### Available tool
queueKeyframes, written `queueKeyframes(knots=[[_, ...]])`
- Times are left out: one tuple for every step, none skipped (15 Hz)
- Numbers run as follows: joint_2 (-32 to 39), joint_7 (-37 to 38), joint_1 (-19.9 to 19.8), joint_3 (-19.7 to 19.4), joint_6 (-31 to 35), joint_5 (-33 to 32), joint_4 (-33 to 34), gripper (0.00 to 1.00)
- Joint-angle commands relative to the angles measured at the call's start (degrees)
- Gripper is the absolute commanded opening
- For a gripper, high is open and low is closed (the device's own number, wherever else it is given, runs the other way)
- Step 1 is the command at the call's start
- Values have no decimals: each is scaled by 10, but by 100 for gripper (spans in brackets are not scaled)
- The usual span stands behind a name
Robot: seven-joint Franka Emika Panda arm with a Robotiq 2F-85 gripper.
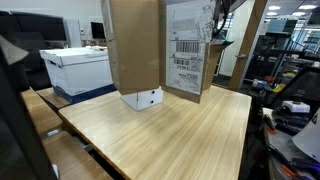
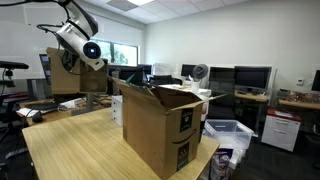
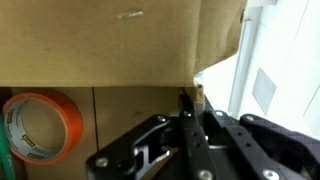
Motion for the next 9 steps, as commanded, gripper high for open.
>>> queueKeyframes(knots=[[-29, -34, -24, -9, -15, 31, -29, 6], [-36, -40, -29, -14, -10, 38, -38, 6], [-41, -44, -36, -19, -6, 47, -48, 6], [-39, -46, -40, -21, -7, 51, -50, 6], [-35, -49, -43, -23, -12, 56, -50, 6], [-29, -53, -44, -23, -18, 61, -48, 6], [-20, -60, -44, -22, -27, 74, -45, 6], [-15, -65, -44, -22, -34, 84, -44, 6], [-6, -71, -41, -18, -45, 99, -38, 6]])
